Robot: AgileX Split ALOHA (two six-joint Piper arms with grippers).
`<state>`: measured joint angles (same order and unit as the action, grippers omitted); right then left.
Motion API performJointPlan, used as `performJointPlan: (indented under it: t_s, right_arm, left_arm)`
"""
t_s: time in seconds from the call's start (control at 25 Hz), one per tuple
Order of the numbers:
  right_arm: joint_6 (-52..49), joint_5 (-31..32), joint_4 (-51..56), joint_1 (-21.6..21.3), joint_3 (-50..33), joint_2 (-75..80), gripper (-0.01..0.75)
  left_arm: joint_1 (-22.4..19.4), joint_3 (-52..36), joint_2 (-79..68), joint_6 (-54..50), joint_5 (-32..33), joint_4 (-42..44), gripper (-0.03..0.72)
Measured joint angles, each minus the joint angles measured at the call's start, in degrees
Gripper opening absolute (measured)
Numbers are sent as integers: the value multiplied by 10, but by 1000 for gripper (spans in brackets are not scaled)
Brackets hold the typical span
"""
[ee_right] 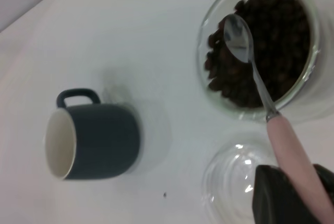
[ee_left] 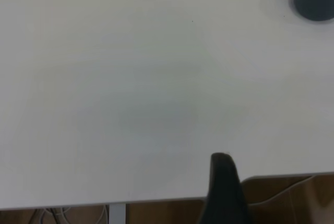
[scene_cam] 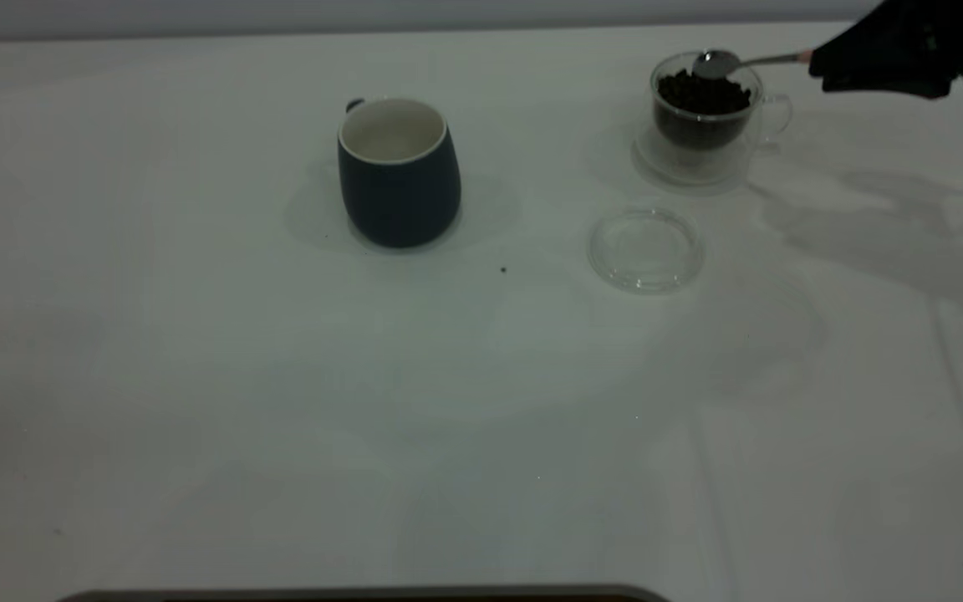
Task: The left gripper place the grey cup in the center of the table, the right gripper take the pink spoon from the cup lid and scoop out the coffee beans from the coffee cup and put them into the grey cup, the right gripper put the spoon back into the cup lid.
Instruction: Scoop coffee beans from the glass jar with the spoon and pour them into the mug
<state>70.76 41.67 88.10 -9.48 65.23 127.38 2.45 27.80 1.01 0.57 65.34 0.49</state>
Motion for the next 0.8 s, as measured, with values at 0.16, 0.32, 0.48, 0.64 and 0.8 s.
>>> performJointPlan:
  t_s: [0.16,0.32,0.48,0.64,0.8]
  right_arm:
    - [-28,-1,-9,-1,35,36,101]
    - [-32,2,-10,-1,38,49,101]
    - [-34,12,-9,-7,41,58,101]
    - [-45,37,-8,-12,41,70,101]
    - [-55,54,-7,-18,41,72,101]
  left_arm:
    - [0,0,0,0,0,0,586]
    - [0,0,0,0,0,0,586]
    - [0,0,0,0,0,0,586]
    - [0,0,0,0,0,0,586]
    - [0,0,0,0,0,0,586]
